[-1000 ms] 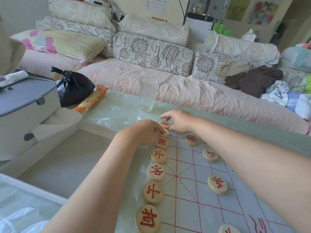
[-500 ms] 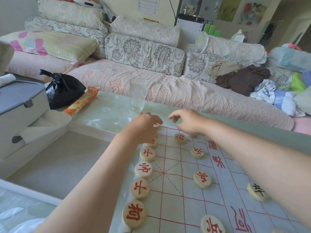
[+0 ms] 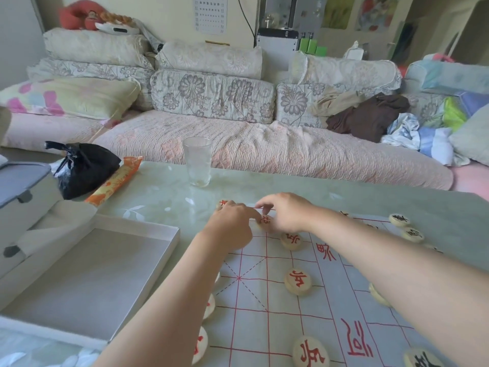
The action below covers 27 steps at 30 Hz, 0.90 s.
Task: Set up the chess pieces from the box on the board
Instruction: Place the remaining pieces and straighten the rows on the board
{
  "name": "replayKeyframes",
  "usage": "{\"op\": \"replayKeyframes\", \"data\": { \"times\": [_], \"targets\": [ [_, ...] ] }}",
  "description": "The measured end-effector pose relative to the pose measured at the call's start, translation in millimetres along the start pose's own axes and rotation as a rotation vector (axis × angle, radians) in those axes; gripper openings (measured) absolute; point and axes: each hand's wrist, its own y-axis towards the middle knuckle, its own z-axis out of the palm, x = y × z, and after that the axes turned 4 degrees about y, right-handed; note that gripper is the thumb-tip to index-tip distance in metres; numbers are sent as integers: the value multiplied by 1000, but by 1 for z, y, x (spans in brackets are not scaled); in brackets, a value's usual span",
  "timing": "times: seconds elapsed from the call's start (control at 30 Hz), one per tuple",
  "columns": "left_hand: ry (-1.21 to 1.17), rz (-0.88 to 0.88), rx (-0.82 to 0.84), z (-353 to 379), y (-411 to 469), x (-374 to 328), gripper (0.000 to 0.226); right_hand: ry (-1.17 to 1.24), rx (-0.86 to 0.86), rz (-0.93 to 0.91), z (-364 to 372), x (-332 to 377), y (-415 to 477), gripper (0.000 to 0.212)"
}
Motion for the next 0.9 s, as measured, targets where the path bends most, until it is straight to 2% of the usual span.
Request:
{"op": "replayKeyframes", "data": {
  "times": [0.13, 0.3, 0.43, 0.5, 0.6, 0.77, 0.9],
  "targets": [
    [-2, -34, 51, 5, 5, -2, 63, 21, -2, 16, 4, -4, 0, 56],
    [-3, -25, 22, 9, 11, -5, 55, 97, -6, 14, -7, -8, 1, 63],
    [2, 5, -98, 10, 13, -11, 44, 173, -145, 121, -34, -33, 0, 47],
    [6, -4, -133, 10, 16, -15, 42, 99, -134, 171, -37, -47, -1, 45],
    [23, -24, -103, 14, 22, -16, 38, 71, -72, 208, -31, -56, -1, 44],
    [32, -28, -102, 23, 26, -13, 26, 29, -52, 255, -13, -52, 6, 67],
    [-22, -40, -118, 26, 28, -10, 25, 29, -46, 196, -7, -52, 14, 49]
  ]
}}
